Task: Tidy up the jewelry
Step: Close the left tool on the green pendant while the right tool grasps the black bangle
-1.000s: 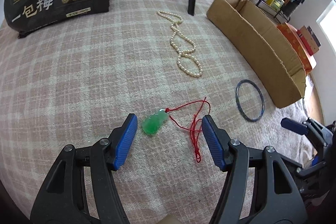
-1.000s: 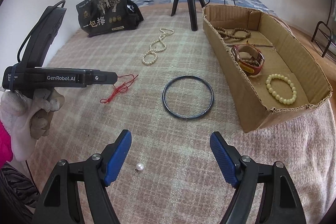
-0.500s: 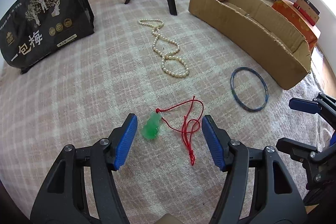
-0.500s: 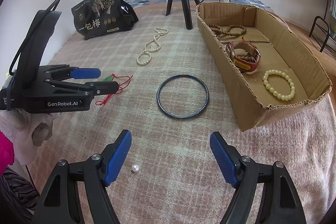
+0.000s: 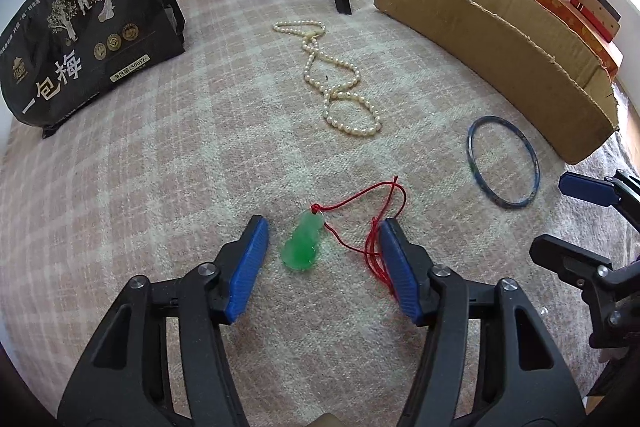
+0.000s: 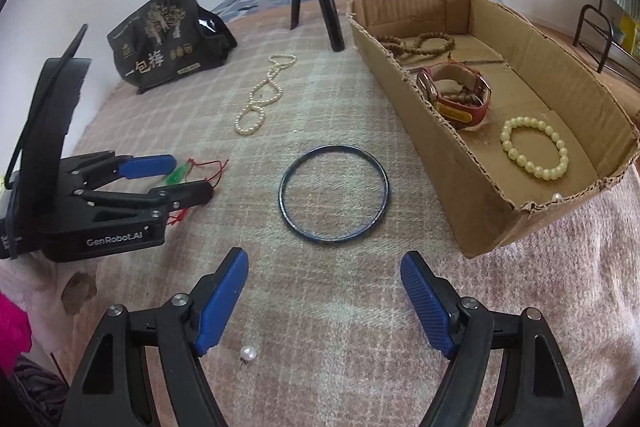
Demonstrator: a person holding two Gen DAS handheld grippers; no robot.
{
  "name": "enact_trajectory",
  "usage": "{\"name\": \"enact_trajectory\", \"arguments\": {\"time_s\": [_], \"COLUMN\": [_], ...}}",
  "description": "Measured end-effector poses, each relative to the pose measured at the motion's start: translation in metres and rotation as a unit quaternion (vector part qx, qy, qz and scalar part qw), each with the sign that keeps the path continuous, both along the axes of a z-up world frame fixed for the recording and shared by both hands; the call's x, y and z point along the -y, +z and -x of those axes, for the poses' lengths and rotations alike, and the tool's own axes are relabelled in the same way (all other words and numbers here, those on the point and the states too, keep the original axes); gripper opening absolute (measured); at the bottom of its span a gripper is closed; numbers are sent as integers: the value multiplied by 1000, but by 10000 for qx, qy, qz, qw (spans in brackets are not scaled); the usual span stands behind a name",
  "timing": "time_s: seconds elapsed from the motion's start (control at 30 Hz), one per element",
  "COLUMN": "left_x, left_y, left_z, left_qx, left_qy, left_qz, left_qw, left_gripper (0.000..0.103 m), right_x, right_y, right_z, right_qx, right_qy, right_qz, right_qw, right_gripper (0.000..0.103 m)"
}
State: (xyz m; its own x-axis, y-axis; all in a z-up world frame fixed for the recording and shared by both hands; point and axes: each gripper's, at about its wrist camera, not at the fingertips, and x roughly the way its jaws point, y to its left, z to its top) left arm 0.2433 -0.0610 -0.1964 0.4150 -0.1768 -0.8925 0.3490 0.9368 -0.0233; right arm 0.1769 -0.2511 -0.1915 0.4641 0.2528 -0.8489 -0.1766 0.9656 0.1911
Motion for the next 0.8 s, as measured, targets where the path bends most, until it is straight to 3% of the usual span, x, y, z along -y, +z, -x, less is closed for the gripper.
{"name": "enact_trajectory", "arguments": {"time_s": [0.5, 0.8], "left_x": [-3, -13], "left_y": [1, 1], "left_z": [5, 4], "left_qx": [160, 29], "left_qy": [-270, -233], "left_qz": [-91, 222], "left_qw": [9995, 9995], "left_gripper": [22, 15], "right_x": [-10, -22], "right_y": [-9, -12], "right_z": [-16, -29], "right_qx": [215, 212], "right_qy": [-557, -753], "right_qz": [68, 451], "right_qw": [9982, 9959], "right_gripper": [91, 93]}}
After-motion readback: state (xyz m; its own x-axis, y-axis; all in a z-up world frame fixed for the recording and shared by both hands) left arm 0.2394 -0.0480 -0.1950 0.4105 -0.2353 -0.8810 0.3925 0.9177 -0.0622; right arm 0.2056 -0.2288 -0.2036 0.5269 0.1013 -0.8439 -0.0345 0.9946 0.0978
